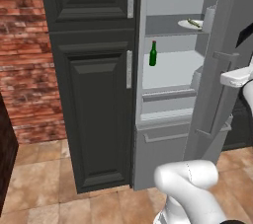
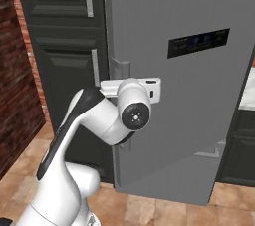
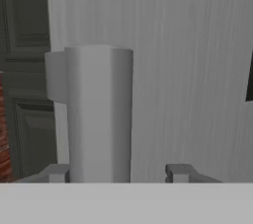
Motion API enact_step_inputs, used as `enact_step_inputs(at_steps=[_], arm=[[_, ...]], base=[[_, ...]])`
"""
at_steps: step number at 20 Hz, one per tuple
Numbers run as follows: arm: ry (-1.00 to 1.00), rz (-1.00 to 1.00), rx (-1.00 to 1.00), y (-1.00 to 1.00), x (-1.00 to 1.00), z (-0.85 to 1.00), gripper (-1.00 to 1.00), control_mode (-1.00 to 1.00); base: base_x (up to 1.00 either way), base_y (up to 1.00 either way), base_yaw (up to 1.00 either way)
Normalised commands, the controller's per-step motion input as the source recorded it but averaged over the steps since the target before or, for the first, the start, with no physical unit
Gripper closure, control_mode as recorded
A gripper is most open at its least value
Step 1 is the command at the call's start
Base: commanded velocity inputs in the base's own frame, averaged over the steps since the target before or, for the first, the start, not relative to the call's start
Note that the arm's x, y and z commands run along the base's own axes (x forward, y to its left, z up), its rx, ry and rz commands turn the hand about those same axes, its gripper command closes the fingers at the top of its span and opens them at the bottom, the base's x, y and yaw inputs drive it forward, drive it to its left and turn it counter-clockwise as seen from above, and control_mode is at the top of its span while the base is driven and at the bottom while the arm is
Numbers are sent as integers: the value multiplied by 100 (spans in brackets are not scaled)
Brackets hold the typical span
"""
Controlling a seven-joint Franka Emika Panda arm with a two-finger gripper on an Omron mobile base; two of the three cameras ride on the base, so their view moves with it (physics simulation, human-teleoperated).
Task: Retrieve the fish from the fridge and place it on the saucepan with marinade on the stove.
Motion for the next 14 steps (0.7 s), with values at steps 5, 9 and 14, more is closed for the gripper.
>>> enact_step_inputs(at_steps=[5,9,14], arm=[[0,0,0,-1,-16,0,-100,-100],[0,0,0,-5,-36,3,-100,-100],[0,-1,0,-5,-65,21,-100,-100]], base=[[0,0,0],[0,0,0],[0,0,0]])
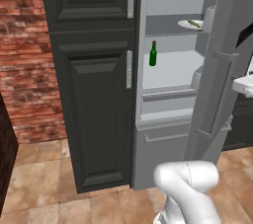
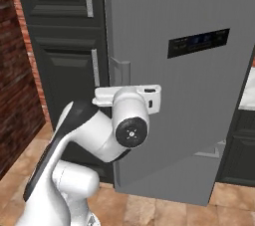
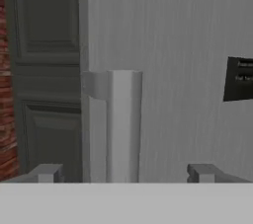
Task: Retrieve the fish from the fridge and place it on the saucepan with marinade on the stove.
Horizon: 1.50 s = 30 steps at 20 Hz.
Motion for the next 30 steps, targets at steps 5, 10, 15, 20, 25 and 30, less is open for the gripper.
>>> enact_step_inputs(at_steps=[5,10,15,20,25,30], arm=[[1,-18,0,5,-89,33,-100,-100],[2,-31,0,48,-98,21,-100,-100],[0,-37,-1,77,-45,25,-100,-100],[3,-33,-1,77,-17,24,-100,-100],[9,-26,0,68,-21,18,-100,-100],[5,-25,0,74,-3,11,-100,-100]], base=[[0,0,0],[0,0,0],[0,0,0],[0,0,0],[0,0,0],[0,0,0]])
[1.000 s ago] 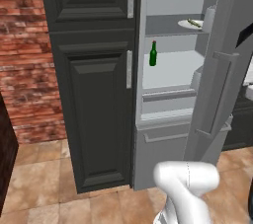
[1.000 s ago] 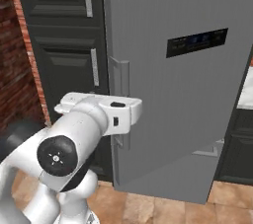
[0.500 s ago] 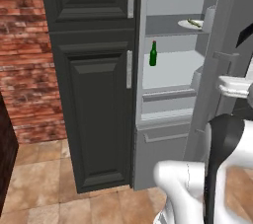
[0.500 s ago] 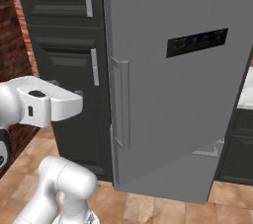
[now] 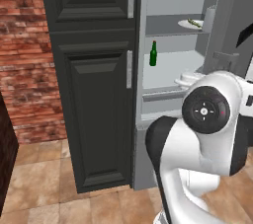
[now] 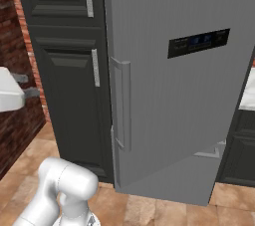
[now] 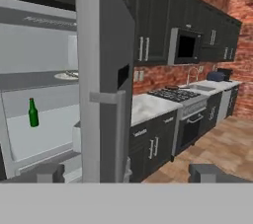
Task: Retrieve the fish from the fridge and place it on the saucepan with marinade on the stove.
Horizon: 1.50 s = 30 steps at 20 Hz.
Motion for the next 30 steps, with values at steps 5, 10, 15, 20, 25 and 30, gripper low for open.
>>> enact_step_inputs(at_steps=[5,10,15,20,25,30], arm=[[0,-34,0,50,9,9,-100,-100],[0,-30,0,14,28,3,-100,-100],[-1,-12,0,-5,37,0,-100,-100],[0,0,-1,-13,50,-1,-100,-100],[-11,0,-6,-20,25,-10,-100,-100],[-14,0,-12,-14,11,-13,-100,-100]], base=[[0,0,0],[0,0,0],[0,0,0],[0,0,0],[0,0,0],[0,0,0]])
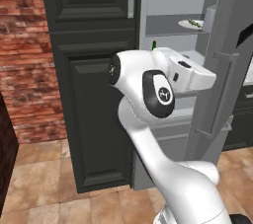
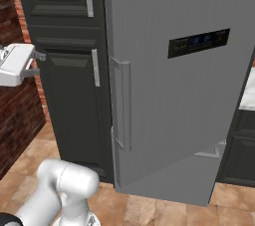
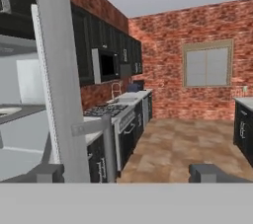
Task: Retrieve the fish from the fridge and place it on the saucepan with marinade on the stove.
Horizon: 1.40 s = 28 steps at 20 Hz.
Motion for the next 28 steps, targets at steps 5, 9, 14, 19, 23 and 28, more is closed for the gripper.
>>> enact_step_inputs(at_steps=[5,9,14,19,23,28], arm=[[-3,-1,-10,-1,11,-1,-100,-100],[0,-1,-3,0,29,0,-100,-100],[0,0,-3,0,28,0,-100,-100],[0,0,0,0,41,0,-100,-100],[0,0,0,0,46,0,-100,-100],[0,0,0,-14,41,-3,-100,-100]], base=[[0,0,0],[0,0,0],[0,0,0],[0,0,0],[0,0,0],[0,0,0]])
